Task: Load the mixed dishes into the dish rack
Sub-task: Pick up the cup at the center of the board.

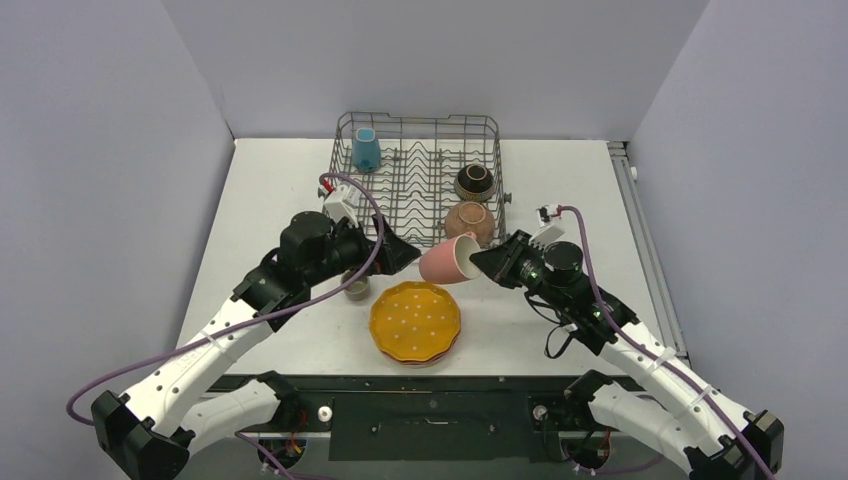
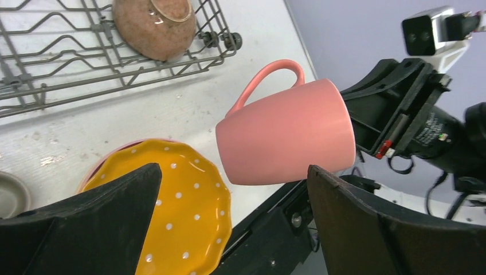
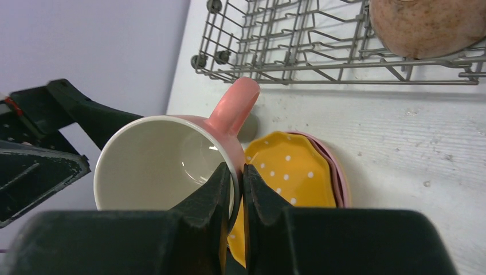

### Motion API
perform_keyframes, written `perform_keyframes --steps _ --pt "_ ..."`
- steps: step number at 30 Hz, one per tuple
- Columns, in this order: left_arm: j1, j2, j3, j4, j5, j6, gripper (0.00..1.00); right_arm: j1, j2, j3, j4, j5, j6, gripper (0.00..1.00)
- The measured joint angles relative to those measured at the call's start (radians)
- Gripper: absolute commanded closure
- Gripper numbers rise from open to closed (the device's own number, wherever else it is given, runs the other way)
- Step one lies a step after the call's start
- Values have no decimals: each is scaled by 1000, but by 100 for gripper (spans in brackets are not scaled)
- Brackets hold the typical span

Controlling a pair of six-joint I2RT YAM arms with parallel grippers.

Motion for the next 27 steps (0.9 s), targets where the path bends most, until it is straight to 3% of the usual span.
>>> perform_keyframes --steps 14,27 --pt "13 -49 -118 318 95 -205 4 -60 -60 -132 328 -59 211 100" --pt "14 -48 -210 612 144 -421 4 -71 -51 -226 731 -37 383 100"
